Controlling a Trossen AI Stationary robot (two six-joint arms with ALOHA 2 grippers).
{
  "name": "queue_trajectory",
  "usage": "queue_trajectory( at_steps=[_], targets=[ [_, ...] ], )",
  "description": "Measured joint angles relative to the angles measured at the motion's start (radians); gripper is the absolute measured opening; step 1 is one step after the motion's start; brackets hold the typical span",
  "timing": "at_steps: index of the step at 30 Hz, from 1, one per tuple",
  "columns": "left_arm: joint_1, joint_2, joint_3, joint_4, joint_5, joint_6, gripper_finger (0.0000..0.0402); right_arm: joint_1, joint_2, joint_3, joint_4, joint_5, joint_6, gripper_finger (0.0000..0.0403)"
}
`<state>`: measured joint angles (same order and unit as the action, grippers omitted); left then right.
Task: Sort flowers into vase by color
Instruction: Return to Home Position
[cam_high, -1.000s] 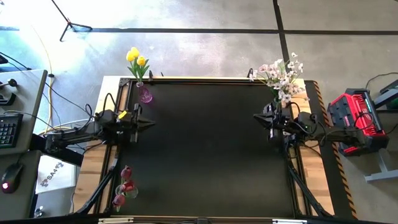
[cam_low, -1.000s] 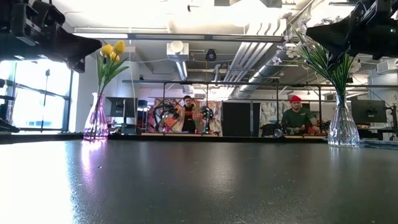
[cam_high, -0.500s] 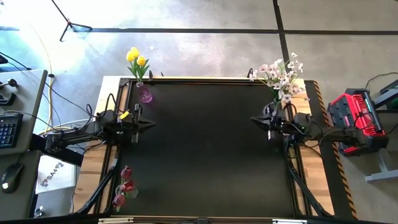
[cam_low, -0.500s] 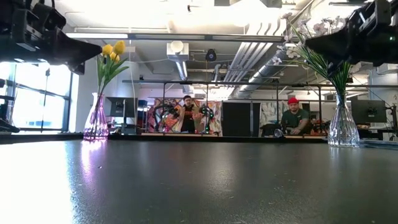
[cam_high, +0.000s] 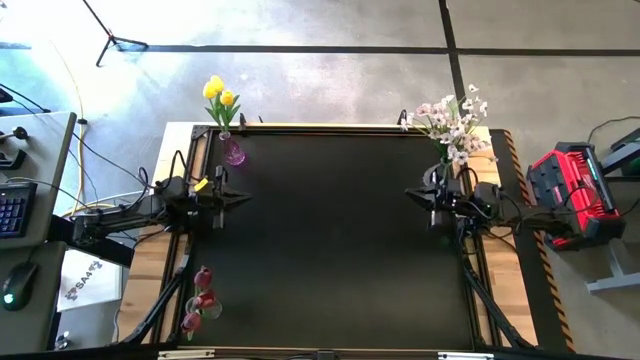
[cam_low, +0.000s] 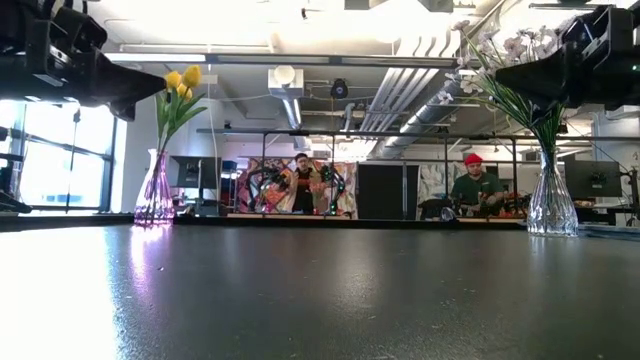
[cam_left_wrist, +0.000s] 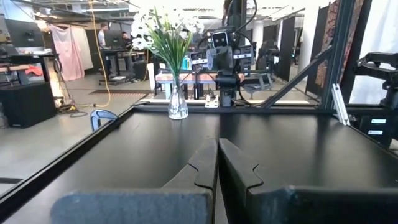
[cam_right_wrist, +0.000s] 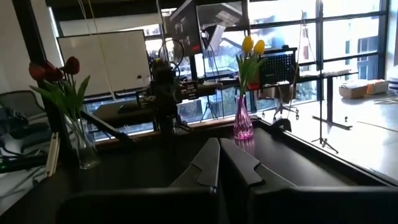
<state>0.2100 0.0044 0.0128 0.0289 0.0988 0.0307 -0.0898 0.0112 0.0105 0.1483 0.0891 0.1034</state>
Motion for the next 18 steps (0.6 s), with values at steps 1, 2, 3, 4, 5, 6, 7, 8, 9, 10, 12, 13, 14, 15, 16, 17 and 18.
queue_trajectory(
  at_steps=[1,2,3,4,5,6,7,8,9,10,12,13,14,15,16,17,18],
  targets=[
    [0.000,-0.001,0.000,0.000,0.002,0.000,0.0000,0.000,-0.001,0.000,-0.006,0.003,0.001,0.0000],
    [0.000,-0.001,0.000,0.000,0.006,0.000,0.0000,0.001,-0.001,0.000,-0.001,0.003,-0.003,0.0000],
    [0.000,0.001,0.000,0.002,0.009,0.003,0.0000,0.001,-0.001,0.000,-0.003,0.004,-0.008,0.0000],
    [0.000,0.007,0.000,0.002,0.012,0.011,0.0000,0.001,-0.001,0.000,-0.006,0.010,-0.011,0.0000],
    [0.000,0.011,0.000,0.000,0.012,0.016,0.0000,0.001,-0.001,0.000,-0.014,0.015,-0.013,0.0000],
    [0.000,0.016,0.000,0.000,0.012,0.017,0.0000,0.001,0.000,0.000,-0.020,0.015,-0.013,0.0000],
    [0.000,0.021,0.000,0.002,0.013,0.019,0.0000,0.001,0.000,0.000,-0.028,0.015,-0.010,0.0000],
    [0.000,0.025,0.000,0.001,0.015,0.019,0.0000,0.001,-0.001,0.000,-0.043,0.015,-0.004,0.0000],
    [0.000,0.034,0.000,0.001,0.019,0.024,0.0000,0.001,-0.001,0.000,-0.062,0.012,0.006,0.0000],
    [0.000,0.042,0.000,0.001,0.020,0.028,0.0000,0.001,0.000,0.000,-0.081,0.012,0.021,0.0000],
    [0.000,0.056,0.000,0.001,0.022,0.031,0.0000,0.001,0.000,0.000,-0.086,0.005,0.045,0.0000],
    [0.000,0.062,0.000,0.001,0.022,0.031,0.0000,0.001,0.000,0.000,-0.073,0.002,0.050,0.0000],
    [0.000,0.068,0.000,0.001,0.025,0.031,0.0000,0.001,-0.001,0.000,-0.058,-0.006,0.053,0.0000],
    [0.000,0.072,0.000,0.002,0.030,0.031,0.0000,0.001,-0.001,0.000,-0.053,-0.019,0.056,0.0000],
    [0.000,0.077,0.000,0.004,0.034,0.030,0.0000,0.001,-0.001,0.000,-0.056,-0.030,0.058,0.0000],
    [0.000,0.078,0.000,0.005,0.035,0.030,0.0000,0.001,-0.001,0.000,-0.071,-0.034,0.061,0.0000],
    [0.000,0.079,0.000,0.005,0.036,0.027,0.0000,0.001,-0.001,0.000,-0.091,-0.034,0.073,0.0000]
  ],
)
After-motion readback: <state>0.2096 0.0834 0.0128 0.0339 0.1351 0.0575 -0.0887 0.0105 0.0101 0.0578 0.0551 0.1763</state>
